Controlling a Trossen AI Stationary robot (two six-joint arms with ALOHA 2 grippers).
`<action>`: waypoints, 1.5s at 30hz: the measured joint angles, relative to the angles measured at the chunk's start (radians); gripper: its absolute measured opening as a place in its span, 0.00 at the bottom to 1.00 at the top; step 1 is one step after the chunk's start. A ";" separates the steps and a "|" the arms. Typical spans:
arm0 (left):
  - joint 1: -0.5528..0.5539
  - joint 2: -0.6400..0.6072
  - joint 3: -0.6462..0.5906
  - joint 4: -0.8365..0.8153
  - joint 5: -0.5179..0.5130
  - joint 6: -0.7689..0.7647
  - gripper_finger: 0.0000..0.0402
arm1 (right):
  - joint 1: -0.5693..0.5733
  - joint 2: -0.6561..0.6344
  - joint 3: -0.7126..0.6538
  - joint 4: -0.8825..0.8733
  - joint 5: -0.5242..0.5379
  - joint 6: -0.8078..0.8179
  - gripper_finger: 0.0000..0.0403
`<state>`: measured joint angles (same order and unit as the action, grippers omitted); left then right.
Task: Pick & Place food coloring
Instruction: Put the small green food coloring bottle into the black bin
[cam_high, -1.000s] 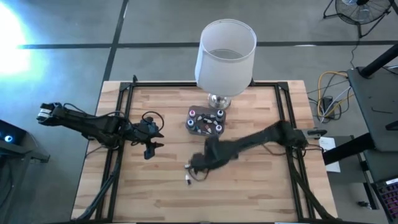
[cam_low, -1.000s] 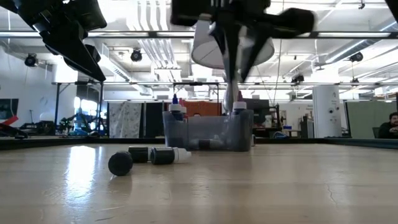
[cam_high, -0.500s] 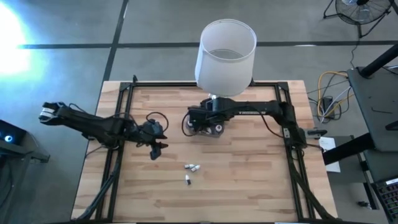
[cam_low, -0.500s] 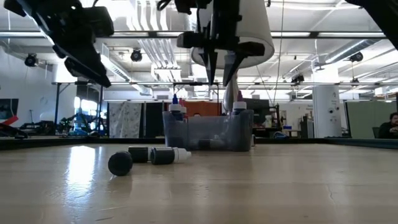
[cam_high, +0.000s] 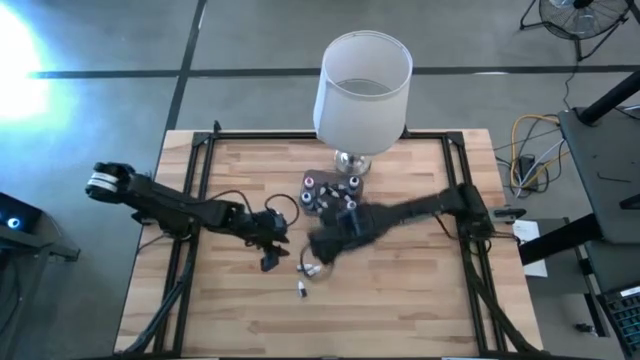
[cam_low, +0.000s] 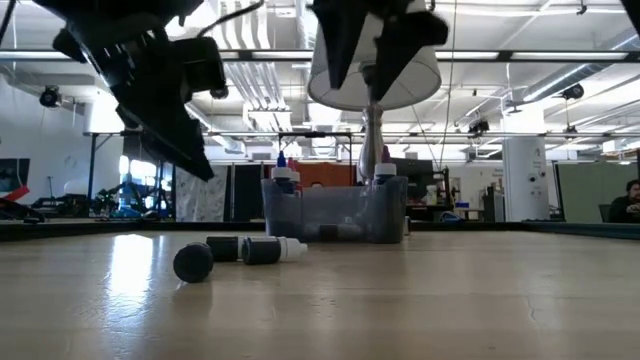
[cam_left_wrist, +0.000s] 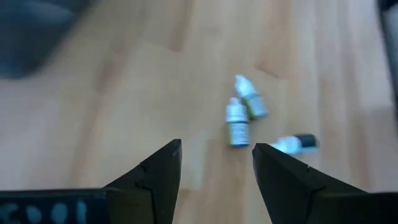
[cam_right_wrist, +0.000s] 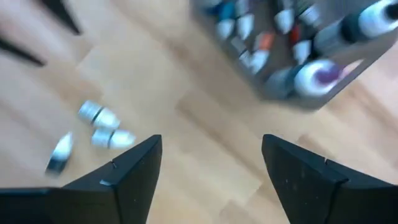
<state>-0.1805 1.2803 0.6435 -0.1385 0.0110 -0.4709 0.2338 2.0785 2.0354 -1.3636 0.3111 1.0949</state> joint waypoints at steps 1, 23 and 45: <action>-0.002 0.022 0.012 0.008 0.028 0.011 0.43 | 0.031 0.001 0.000 0.000 0.002 0.013 0.67; -0.008 0.476 0.309 -0.098 0.041 0.082 0.43 | 0.233 0.011 -0.084 -0.079 0.005 0.657 0.60; -0.006 0.454 0.373 -0.054 0.105 0.134 0.43 | 0.238 0.010 -0.160 -0.130 -0.103 0.653 0.58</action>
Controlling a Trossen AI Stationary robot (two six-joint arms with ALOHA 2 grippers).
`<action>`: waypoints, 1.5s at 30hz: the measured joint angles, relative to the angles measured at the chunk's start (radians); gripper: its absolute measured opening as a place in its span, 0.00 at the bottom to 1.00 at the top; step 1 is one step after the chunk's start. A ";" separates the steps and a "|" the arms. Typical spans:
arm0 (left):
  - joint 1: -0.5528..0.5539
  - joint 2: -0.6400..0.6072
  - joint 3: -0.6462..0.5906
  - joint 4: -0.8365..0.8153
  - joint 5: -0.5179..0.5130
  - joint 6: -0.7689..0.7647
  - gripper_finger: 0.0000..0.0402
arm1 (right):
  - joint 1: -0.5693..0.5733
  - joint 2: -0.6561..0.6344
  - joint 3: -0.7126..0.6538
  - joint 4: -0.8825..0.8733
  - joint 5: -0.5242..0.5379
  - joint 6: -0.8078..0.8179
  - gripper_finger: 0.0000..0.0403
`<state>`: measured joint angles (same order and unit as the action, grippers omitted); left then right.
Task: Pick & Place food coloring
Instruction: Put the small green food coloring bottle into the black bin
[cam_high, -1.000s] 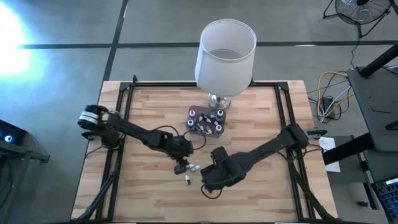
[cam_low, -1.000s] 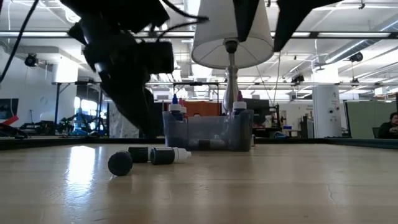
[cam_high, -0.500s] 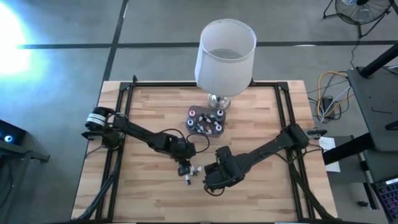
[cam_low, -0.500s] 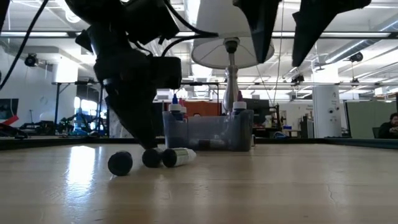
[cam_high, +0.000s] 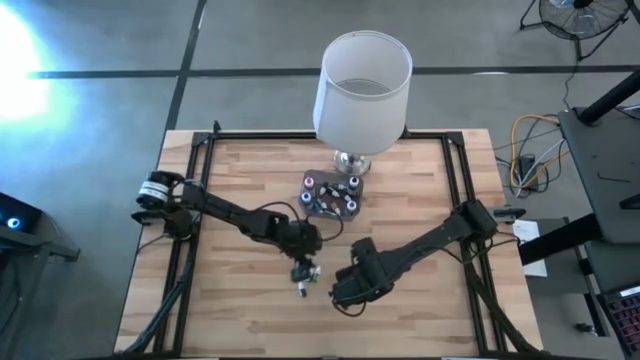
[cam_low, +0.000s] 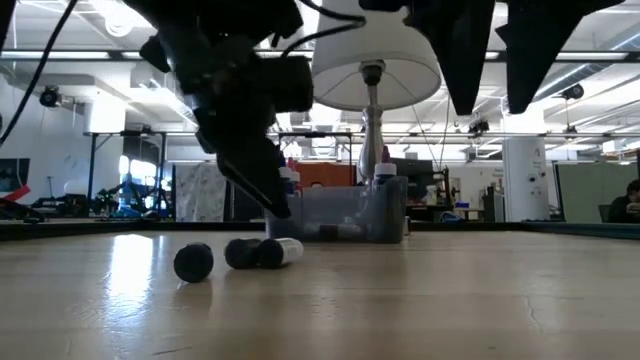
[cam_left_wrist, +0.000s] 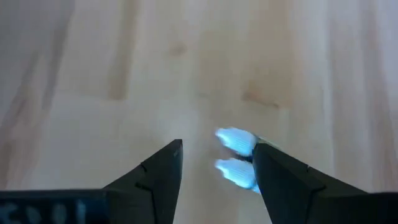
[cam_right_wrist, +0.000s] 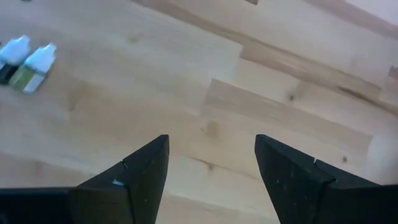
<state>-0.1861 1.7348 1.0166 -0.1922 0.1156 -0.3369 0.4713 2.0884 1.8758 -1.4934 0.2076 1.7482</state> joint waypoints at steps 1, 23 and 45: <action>0.006 0.000 0.002 -0.006 -0.018 -0.052 0.43 | 0.000 0.000 -0.005 -0.002 -0.001 0.018 0.58; -0.053 0.044 0.005 -0.060 -0.144 -0.481 0.43 | 0.003 0.000 -0.096 0.000 -0.086 0.087 0.58; -0.104 0.066 0.172 -0.343 -0.336 -0.896 0.43 | 0.085 -0.045 -0.323 -0.069 -0.025 -0.208 0.58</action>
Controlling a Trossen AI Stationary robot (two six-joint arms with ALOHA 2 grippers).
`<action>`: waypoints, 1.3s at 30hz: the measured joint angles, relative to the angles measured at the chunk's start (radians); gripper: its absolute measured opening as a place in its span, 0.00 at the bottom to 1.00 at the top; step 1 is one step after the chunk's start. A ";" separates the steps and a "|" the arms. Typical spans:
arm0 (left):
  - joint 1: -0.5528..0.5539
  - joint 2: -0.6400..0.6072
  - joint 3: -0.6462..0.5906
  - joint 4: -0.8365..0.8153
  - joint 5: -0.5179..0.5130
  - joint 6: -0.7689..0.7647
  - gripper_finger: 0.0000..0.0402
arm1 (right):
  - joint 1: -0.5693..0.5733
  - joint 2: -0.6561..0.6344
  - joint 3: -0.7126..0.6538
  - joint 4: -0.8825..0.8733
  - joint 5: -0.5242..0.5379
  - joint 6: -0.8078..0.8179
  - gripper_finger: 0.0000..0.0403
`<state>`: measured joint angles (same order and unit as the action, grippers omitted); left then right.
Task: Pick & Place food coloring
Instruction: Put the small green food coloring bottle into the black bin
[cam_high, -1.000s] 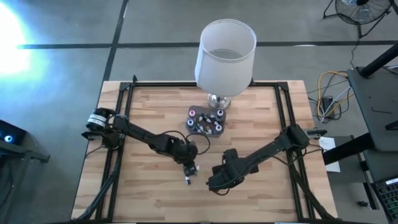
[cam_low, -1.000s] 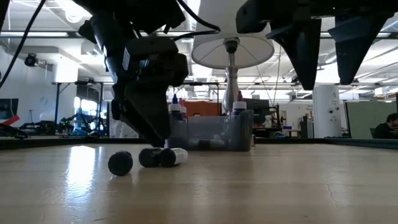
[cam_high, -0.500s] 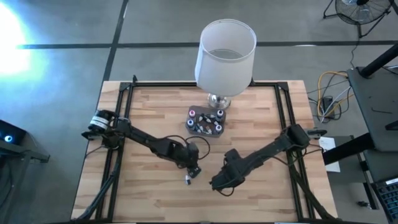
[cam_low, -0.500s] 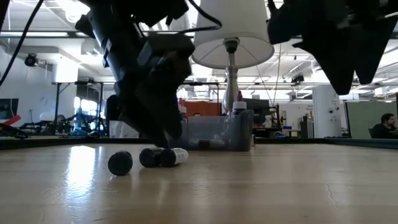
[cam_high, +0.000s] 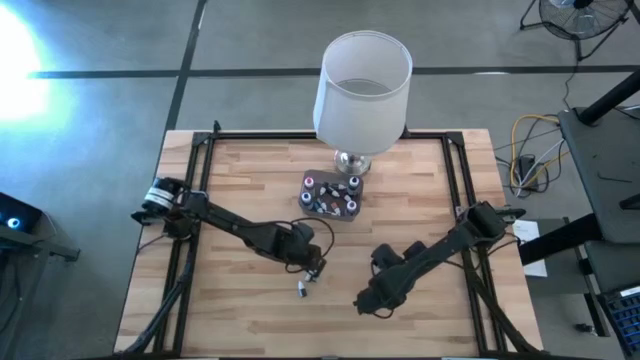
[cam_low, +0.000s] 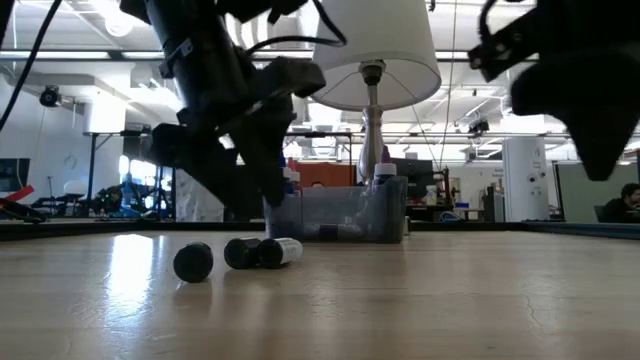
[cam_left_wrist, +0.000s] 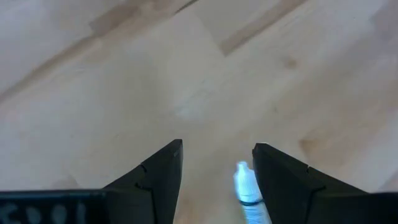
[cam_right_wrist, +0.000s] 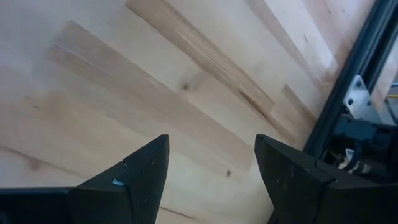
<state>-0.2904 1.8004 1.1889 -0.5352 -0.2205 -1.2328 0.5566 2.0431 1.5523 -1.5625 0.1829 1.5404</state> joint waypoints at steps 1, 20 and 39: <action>-0.004 0.000 0.006 -0.001 -0.002 -0.015 0.43 | 0.010 -0.001 -0.008 0.000 0.000 0.014 0.58; -0.059 0.039 0.041 -0.026 -0.027 -0.140 0.43 | 0.093 -0.004 -0.027 0.070 0.000 0.134 0.58; -0.065 0.093 0.037 0.036 0.033 -0.058 0.43 | 0.093 -0.002 -0.027 0.093 -0.028 0.241 0.58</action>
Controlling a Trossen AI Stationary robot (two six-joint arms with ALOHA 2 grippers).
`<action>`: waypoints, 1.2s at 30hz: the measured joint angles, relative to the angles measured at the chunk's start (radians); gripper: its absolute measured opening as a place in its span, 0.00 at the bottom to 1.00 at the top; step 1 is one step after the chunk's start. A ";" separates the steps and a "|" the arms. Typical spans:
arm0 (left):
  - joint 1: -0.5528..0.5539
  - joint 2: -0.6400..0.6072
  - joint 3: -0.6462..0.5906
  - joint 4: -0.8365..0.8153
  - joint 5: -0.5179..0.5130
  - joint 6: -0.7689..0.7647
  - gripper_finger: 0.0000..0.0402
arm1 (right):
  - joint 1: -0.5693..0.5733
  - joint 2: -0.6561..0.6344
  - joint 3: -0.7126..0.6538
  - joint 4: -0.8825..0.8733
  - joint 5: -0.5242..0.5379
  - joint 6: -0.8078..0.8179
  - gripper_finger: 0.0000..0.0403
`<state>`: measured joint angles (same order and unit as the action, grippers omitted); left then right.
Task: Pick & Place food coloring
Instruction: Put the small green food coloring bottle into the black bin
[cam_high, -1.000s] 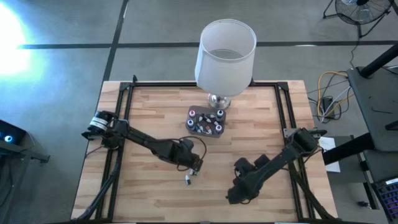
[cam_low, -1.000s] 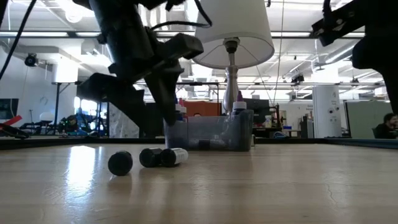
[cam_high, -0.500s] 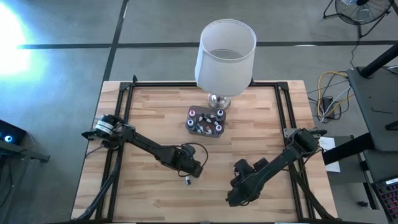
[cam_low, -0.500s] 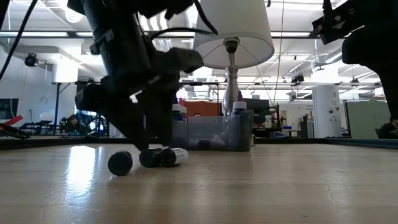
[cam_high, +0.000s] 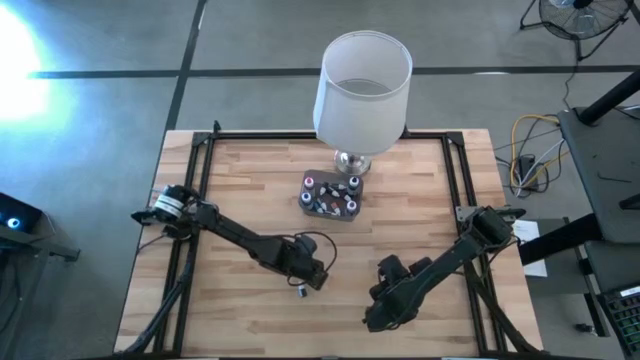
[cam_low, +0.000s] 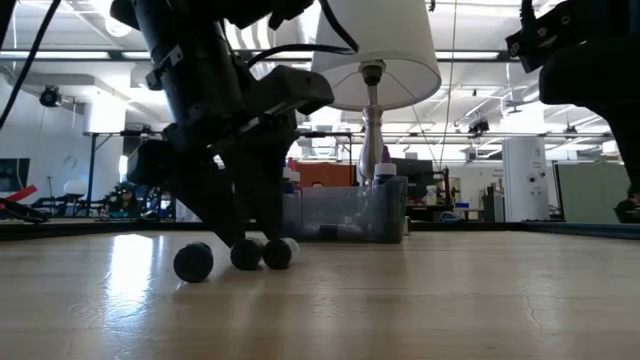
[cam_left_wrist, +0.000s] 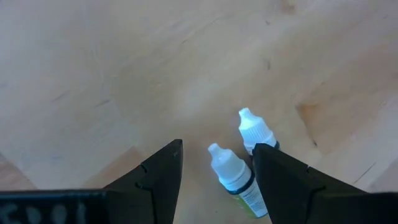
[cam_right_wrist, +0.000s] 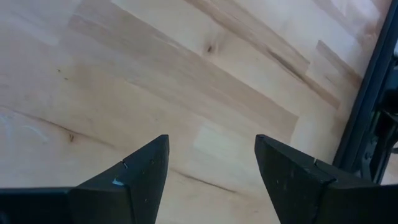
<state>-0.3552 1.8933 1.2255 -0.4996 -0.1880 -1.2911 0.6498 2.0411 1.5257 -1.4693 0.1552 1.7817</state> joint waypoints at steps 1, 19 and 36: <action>-0.001 0.001 0.000 0.000 0.005 -0.006 0.43 | 0.000 0.000 0.000 0.001 -0.003 0.000 0.58; -0.015 0.001 -0.003 -0.001 0.004 -0.073 0.38 | 0.000 0.000 0.000 0.037 -0.007 0.022 0.58; -0.013 0.001 -0.004 -0.011 0.046 -0.052 0.27 | 0.000 0.000 0.000 0.045 0.002 0.023 0.58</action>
<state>-0.3681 1.8942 1.2213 -0.5105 -0.1417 -1.3428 0.6502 2.0415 1.5257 -1.4247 0.1574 1.8044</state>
